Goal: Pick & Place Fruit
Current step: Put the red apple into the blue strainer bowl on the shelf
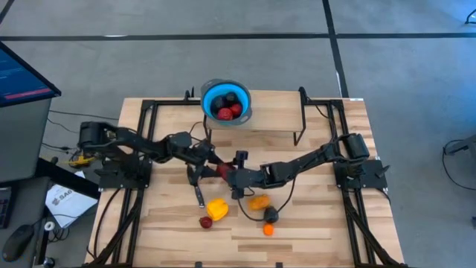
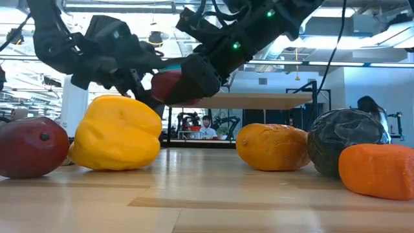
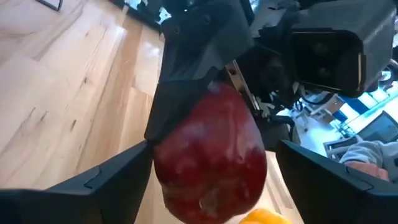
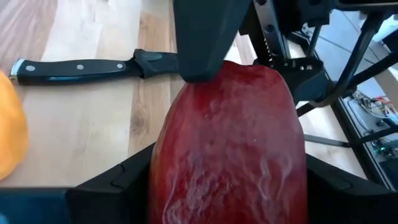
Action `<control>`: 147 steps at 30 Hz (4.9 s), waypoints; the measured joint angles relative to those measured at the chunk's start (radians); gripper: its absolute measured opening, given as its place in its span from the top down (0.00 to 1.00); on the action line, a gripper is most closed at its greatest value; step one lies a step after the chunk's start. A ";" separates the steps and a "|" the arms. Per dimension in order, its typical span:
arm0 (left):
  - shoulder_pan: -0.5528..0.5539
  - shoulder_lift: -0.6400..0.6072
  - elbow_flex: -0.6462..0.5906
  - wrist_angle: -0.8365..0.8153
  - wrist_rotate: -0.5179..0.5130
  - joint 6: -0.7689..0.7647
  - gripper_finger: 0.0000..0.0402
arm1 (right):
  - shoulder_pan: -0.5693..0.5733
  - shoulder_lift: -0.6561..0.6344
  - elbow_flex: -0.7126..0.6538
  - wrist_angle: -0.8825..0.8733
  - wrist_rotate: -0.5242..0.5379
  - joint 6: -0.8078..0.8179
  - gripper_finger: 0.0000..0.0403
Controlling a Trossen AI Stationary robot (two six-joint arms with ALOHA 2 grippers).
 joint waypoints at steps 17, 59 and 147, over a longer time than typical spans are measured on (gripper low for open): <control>0.001 0.067 0.034 0.011 0.072 0.035 0.33 | -0.019 0.000 -0.001 0.007 -0.069 0.006 0.28; 0.022 0.064 0.035 0.251 0.079 -0.005 0.29 | 0.142 -0.066 -0.166 0.484 0.370 -0.136 0.39; -0.049 0.037 0.031 0.233 0.130 0.326 0.25 | -0.688 0.109 1.042 -1.253 -0.791 -0.068 0.09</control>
